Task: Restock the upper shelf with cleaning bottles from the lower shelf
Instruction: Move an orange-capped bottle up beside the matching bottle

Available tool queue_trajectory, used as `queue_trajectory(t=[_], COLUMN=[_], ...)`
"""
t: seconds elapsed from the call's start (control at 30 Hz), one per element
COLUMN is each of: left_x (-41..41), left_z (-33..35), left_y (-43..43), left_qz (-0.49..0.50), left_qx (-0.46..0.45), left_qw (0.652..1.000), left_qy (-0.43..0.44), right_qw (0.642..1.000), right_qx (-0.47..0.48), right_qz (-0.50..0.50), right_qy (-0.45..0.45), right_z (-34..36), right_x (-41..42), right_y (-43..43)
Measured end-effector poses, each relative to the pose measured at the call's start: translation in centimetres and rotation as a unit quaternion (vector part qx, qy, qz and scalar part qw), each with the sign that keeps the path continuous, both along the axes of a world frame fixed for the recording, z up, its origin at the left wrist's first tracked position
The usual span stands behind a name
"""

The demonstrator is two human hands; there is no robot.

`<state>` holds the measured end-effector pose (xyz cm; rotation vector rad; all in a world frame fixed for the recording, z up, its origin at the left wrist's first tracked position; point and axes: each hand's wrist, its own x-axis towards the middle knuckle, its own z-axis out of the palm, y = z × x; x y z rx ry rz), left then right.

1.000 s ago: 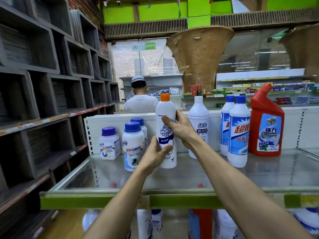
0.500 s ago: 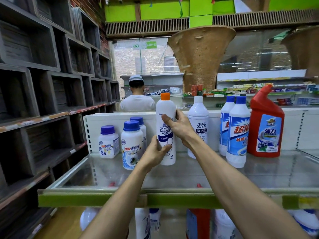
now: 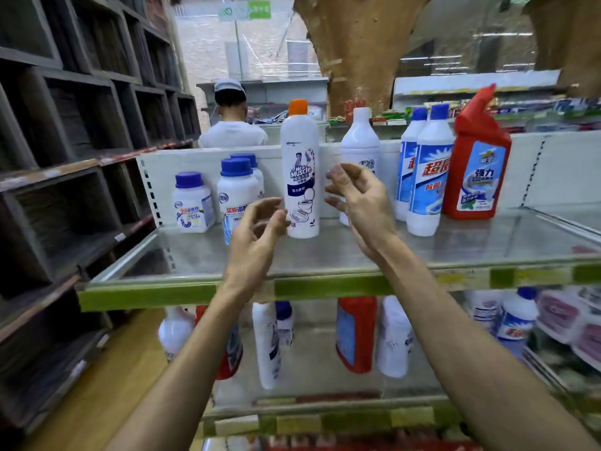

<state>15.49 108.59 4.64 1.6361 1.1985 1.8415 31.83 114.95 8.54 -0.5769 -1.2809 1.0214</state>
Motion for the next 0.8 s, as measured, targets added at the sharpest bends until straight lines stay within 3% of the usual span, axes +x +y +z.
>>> queue_trajectory(t=[0.1,0.2,0.6,0.8], left_x=[-0.1,-0.2,-1.6,-4.3], left_z=[-2.3,-5.3,-16.4,-22.2], left_y=[-3.6,-6.2,-7.1,-4.1], left_qz=[-0.054,-0.058,-0.027,0.062], left_qx=[0.037,0.034,-0.096,-0.233], left_qw=[0.992,0.988,0.965,0.957], left_qy=[-0.108,-0.139,-0.242,-0.158], right_qw=[0.994,0.987,0.976,0.963], right_qx=[-0.013,-0.031,-0.148,-0.249], right_qz=[0.078,0.121,0.128,0.081], right_qy=[0.074,0.105,0.092,0.068], right_z=[-2.8,-6.5,-17.0,-20.5], right_x=[1.1,2.0,2.3,1.0], right_y=[-3.8,-7.1,-10.8,-8.4])
